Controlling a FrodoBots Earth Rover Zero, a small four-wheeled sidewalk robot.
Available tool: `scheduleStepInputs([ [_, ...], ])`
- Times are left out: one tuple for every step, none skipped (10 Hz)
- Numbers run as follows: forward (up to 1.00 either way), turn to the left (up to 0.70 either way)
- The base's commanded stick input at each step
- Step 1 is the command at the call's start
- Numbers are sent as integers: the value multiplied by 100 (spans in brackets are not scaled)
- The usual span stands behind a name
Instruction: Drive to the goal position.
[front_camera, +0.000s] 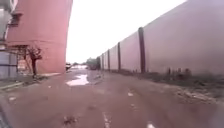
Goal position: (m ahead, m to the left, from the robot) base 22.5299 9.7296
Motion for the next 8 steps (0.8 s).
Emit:
scheduleStepInputs([
  [70, 9],
  [70, 13],
  [70, 16],
  [70, 20],
  [70, 23],
  [70, 35],
  [70, 35],
  [70, 35],
])
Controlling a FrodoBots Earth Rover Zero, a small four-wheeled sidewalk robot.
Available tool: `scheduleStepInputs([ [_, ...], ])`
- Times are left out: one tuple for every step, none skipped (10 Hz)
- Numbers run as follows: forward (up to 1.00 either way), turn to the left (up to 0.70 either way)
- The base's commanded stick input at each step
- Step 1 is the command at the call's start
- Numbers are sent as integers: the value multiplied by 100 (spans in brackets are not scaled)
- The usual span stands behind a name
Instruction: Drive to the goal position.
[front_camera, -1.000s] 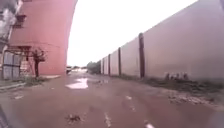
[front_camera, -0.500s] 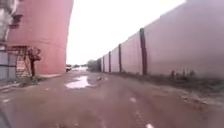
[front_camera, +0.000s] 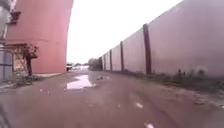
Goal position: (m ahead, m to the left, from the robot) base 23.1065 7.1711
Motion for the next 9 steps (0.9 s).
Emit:
scheduleStepInputs([
  [70, 35],
  [70, 35],
  [70, 35],
  [70, 0],
  [70, 0],
  [70, 0],
  [70, 0],
  [70, 0],
  [70, 0],
])
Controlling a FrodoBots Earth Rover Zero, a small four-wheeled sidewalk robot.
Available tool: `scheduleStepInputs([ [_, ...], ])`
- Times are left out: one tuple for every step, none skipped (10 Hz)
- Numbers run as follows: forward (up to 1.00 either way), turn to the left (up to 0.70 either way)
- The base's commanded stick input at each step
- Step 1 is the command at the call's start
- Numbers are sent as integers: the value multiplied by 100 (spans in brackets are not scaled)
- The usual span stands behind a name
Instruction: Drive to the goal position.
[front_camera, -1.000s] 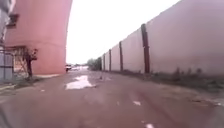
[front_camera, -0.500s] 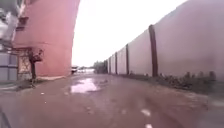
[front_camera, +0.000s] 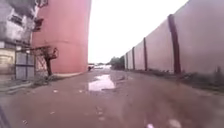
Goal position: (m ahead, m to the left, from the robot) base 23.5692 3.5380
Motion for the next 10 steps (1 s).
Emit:
scheduleStepInputs([
  [70, 0],
  [70, 0],
  [70, 0],
  [70, 0],
  [70, 0],
  [70, 0],
  [70, 0],
  [70, 0],
  [70, 0],
  [70, 0],
])
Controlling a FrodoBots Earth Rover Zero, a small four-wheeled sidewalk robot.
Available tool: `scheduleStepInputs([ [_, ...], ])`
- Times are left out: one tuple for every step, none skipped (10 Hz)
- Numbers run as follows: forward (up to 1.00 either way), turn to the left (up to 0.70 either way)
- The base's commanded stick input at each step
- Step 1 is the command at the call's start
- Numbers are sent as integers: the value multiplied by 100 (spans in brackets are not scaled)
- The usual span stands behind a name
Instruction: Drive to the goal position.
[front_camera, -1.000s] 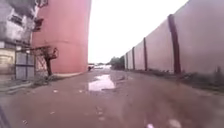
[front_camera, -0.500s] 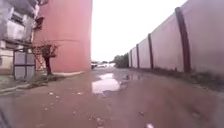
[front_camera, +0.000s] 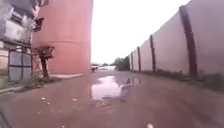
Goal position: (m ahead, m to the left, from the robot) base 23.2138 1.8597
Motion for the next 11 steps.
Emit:
scheduleStepInputs([
  [70, 0],
  [70, 0],
  [70, 0],
  [70, 0],
  [70, 0],
  [70, 0],
  [70, 0],
  [70, 0],
  [70, 0],
  [70, 0],
  [70, 0],
])
